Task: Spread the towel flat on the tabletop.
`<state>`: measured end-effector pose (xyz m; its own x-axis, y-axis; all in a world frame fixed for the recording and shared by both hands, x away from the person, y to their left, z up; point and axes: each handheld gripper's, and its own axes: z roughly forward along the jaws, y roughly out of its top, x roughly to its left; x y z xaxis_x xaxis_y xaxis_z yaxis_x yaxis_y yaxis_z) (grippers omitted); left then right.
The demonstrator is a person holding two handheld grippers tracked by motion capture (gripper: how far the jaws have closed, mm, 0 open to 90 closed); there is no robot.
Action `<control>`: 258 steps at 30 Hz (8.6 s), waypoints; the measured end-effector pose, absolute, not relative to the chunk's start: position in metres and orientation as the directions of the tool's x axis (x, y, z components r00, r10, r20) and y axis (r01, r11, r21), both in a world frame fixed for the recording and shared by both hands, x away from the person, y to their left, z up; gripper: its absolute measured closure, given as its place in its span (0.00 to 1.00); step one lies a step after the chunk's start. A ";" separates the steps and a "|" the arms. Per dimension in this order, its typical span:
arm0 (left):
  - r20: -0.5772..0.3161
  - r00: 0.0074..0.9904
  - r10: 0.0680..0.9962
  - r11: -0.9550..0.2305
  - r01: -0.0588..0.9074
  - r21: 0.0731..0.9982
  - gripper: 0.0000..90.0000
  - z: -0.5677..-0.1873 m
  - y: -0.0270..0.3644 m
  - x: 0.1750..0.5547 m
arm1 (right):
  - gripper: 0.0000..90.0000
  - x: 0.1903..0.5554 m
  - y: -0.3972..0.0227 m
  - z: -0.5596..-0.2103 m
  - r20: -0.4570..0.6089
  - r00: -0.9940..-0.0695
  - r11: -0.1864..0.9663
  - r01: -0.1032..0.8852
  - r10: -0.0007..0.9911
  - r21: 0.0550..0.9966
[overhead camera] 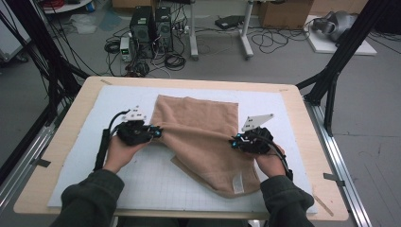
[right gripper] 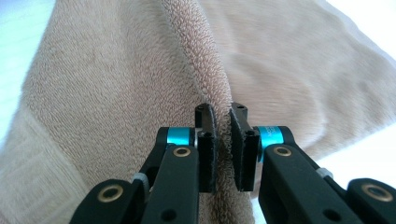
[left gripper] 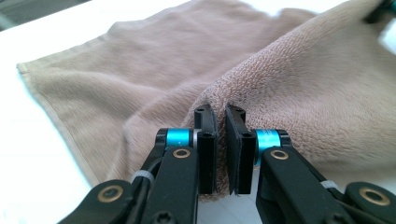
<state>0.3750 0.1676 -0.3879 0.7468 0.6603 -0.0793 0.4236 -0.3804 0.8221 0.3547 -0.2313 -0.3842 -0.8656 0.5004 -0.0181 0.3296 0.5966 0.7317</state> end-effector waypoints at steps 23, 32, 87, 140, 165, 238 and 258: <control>-0.077 0.726 0.683 -0.355 0.422 0.834 0.60 -0.396 0.196 0.330 | 0.72 0.337 -0.246 -0.392 -0.029 -0.845 0.562 0.330 0.535 0.758; -0.060 0.740 0.670 -0.385 0.415 0.824 0.58 -0.414 0.196 0.312 | 0.65 0.313 -0.250 -0.391 -0.040 -0.862 0.563 0.295 0.506 0.772; -0.107 0.827 0.551 -0.468 0.413 0.781 0.73 -0.416 0.154 0.351 | 0.55 0.336 -0.246 -0.409 0.066 -0.841 0.525 0.394 0.537 0.754; -0.040 0.814 0.580 -0.445 0.358 0.821 0.65 -0.404 0.191 0.263 | 0.53 0.320 -0.234 -0.415 0.023 -0.881 0.589 0.335 0.473 0.735; -0.022 0.804 0.594 -0.529 0.411 0.742 0.70 -0.442 0.149 0.327 | 0.64 0.327 -0.229 -0.441 0.036 -0.875 0.619 0.369 0.482 0.694; -0.030 0.862 0.505 -0.475 0.307 0.825 0.96 -0.404 0.203 0.234 | 0.93 0.258 -0.216 -0.392 0.087 -0.972 0.647 0.211 0.218 0.733; -0.043 0.861 0.507 -0.580 0.378 0.722 0.95 -0.436 0.174 0.278 | 0.94 0.298 -0.198 -0.436 0.103 -0.955 0.700 0.274 0.277 0.659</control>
